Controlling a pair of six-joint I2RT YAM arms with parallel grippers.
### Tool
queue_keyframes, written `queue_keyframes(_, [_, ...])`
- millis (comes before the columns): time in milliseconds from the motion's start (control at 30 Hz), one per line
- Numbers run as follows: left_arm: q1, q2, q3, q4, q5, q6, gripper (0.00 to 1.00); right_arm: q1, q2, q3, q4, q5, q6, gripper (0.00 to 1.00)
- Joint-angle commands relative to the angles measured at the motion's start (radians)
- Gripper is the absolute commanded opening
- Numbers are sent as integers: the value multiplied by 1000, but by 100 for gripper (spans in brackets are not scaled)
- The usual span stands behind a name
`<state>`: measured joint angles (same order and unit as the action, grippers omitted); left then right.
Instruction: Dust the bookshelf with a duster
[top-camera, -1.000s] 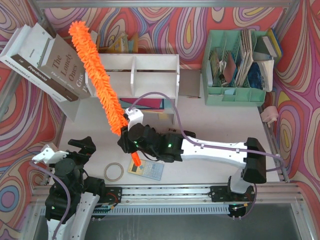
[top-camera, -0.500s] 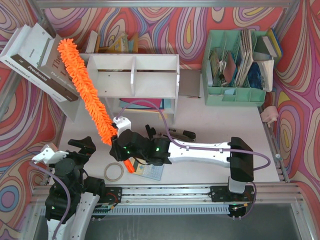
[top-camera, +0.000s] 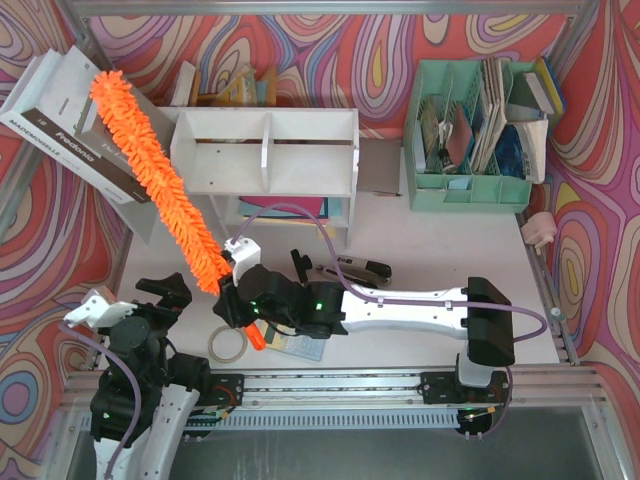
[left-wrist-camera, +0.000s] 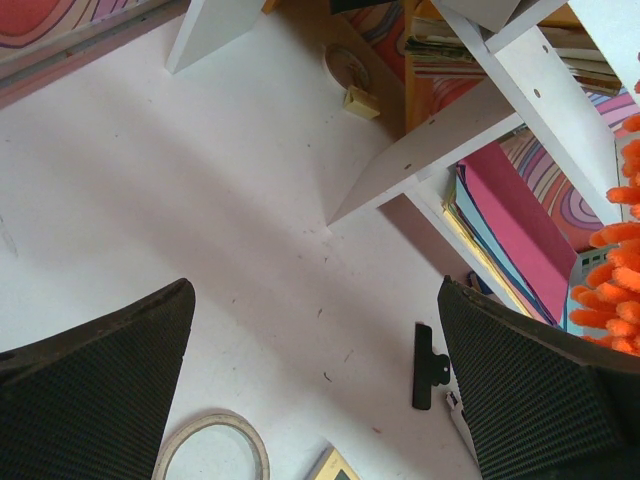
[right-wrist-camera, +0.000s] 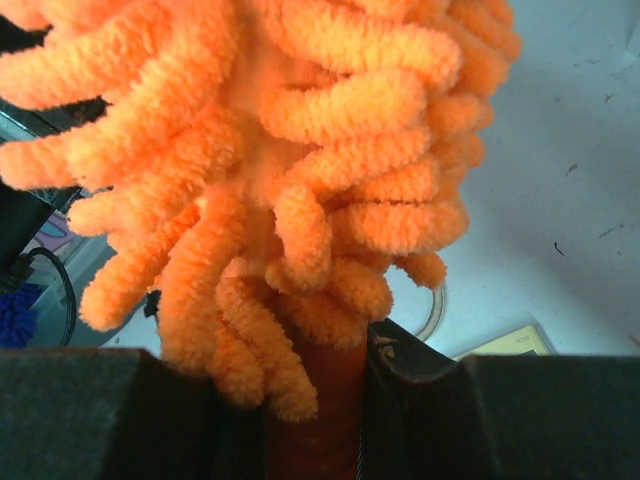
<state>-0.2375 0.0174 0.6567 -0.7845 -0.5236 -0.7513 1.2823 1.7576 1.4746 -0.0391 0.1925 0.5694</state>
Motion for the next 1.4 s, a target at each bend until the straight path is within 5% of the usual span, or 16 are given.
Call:
queue_keyframes(0, [4,-13,-4,2,-1,12,98,-16,4,10,0,18,44,0])
queue_keyframes(700, [4,-12,-4,6,4,14,99,-6,-2,27,49,22,-33,0])
queue_keyframes(1133, [4,-13,-4,6,5,14,99,-27,-27,9,-18,108,78,0])
queue_keyframes(1367, [4,-13,-5,5,5,14,98,-30,-11,144,-110,126,39,0])
